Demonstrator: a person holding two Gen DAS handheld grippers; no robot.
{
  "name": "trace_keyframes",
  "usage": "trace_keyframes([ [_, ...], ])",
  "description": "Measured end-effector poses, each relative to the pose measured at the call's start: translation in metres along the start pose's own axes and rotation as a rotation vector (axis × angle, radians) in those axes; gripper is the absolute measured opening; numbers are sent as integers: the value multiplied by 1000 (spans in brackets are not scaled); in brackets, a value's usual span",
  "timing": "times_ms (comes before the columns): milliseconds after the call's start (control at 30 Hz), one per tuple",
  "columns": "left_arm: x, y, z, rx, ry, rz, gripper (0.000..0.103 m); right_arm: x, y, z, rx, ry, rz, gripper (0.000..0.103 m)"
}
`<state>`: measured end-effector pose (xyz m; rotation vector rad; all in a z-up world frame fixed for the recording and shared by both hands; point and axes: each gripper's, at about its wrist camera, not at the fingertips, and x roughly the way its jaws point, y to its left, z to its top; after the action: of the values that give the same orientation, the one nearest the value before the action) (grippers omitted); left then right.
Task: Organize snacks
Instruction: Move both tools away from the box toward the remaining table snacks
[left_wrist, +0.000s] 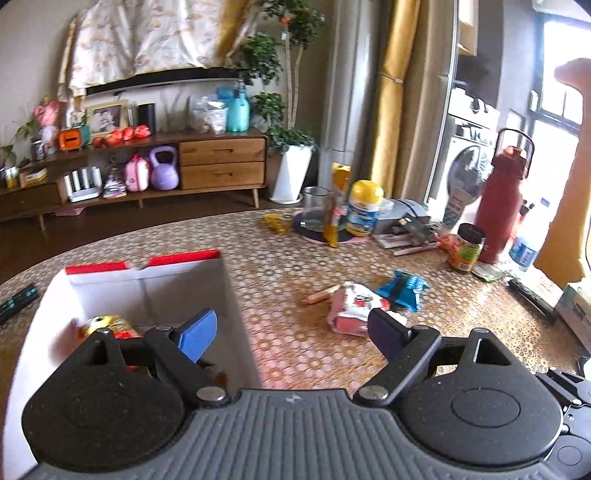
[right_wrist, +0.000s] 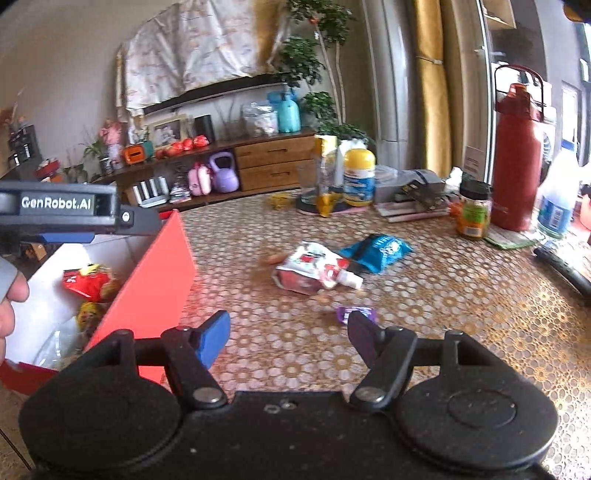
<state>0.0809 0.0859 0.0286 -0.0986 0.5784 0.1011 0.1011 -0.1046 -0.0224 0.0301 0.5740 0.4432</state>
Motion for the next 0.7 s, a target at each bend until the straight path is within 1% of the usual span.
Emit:
trace_keyframes([
  [333,32,-36,10,63,31,-37,90,10,-24,-1,32,7,-34,70],
  [700,86,-65,23,126,110,-36,90,30,-46,-5,59,38,-67,70],
])
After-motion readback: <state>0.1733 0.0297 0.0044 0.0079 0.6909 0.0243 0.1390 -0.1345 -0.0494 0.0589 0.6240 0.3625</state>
